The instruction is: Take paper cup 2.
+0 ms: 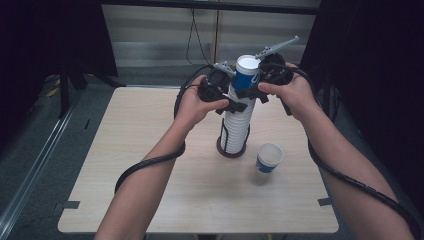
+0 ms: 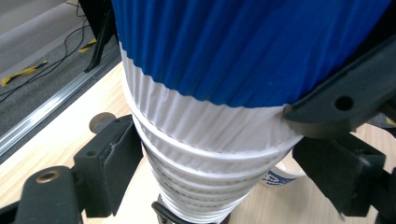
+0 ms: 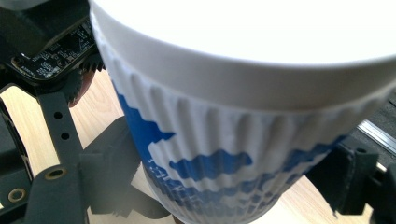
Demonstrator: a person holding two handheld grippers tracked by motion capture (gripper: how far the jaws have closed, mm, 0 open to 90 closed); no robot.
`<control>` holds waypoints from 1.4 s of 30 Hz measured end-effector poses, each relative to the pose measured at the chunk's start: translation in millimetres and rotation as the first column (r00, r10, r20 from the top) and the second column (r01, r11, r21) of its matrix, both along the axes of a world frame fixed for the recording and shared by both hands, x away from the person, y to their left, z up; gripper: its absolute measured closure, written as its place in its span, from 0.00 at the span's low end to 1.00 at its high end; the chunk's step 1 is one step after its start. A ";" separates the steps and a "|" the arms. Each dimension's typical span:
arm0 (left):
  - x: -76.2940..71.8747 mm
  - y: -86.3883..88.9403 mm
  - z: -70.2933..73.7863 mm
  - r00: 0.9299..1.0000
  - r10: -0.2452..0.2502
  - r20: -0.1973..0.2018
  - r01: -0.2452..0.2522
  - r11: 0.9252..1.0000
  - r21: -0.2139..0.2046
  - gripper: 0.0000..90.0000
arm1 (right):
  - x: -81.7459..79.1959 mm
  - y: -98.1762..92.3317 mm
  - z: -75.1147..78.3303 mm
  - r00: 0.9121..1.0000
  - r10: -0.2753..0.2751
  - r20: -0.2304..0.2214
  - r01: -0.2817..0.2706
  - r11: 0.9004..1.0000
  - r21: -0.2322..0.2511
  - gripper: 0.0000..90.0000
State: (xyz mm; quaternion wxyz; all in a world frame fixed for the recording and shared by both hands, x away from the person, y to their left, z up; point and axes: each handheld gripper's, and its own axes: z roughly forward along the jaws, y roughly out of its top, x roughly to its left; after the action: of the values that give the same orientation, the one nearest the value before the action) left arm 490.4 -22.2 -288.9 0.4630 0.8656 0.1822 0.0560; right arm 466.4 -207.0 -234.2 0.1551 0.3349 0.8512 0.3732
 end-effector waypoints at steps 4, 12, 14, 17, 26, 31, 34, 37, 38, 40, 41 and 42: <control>-0.7 0.0 -0.8 1.000 0.001 0.010 -0.001 1.000 0.008 0.19 | -0.2 -0.2 0.3 1.000 0.001 0.006 -0.001 1.000 0.000 0.20; -0.9 2.9 -3.1 1.000 0.000 0.020 0.000 1.000 0.015 0.22 | 0.4 0.5 0.6 1.000 0.000 0.007 0.000 1.000 0.000 0.20; -1.5 3.2 -3.1 1.000 0.001 0.020 -0.002 1.000 0.015 0.22 | 0.1 0.1 0.5 1.000 0.002 0.007 -0.002 1.000 -0.001 0.20; -1.7 4.0 -2.7 1.000 0.000 0.008 0.000 1.000 0.001 0.21 | 0.0 -0.5 0.0 1.000 0.005 0.015 -0.006 1.000 0.002 0.20; -0.8 5.1 6.4 1.000 0.004 0.022 -0.004 1.000 -0.002 0.17 | 0.1 0.7 -0.1 1.000 -0.002 0.012 0.002 1.000 0.003 0.20; 0.6 2.6 1.8 1.000 0.015 0.015 -0.014 0.999 -0.045 0.17 | 0.0 1.2 -0.5 1.000 -0.005 0.014 0.005 1.000 0.006 0.20; -0.2 2.5 3.6 1.000 0.017 0.006 -0.017 1.000 -0.026 0.18 | -1.0 0.6 -0.8 1.000 -0.005 0.017 0.005 1.000 0.009 0.20; -1.0 1.9 4.5 1.000 0.019 -0.001 -0.019 1.000 -0.022 0.18 | -2.1 0.9 -0.7 1.000 -0.004 0.022 0.004 1.000 0.008 0.20; -0.7 1.9 4.0 1.000 0.017 -0.001 -0.017 0.999 -0.027 0.18 | -2.4 1.1 -0.3 1.000 -0.007 0.020 0.006 1.000 0.005 0.20; 0.0 3.2 3.1 1.000 0.016 -0.004 -0.016 0.999 -0.030 0.18 | -2.6 1.0 -0.3 1.000 -0.013 0.019 0.013 1.000 0.006 0.20; -0.3 3.4 2.3 1.000 0.020 -0.012 -0.020 0.999 -0.038 0.18 | -3.0 1.2 -0.9 1.000 -0.015 0.023 0.015 1.000 0.011 0.20; -0.2 3.5 2.3 1.000 0.019 -0.015 -0.020 0.999 -0.038 0.18 | -3.2 1.1 -0.9 1.000 -0.017 0.022 0.016 1.000 0.012 0.20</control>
State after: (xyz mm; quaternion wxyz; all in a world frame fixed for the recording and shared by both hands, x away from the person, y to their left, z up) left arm 490.2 -18.7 -286.6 0.4776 0.8552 0.1949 0.0508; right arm 463.2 -205.9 -235.1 0.1656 0.3387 0.8443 0.3808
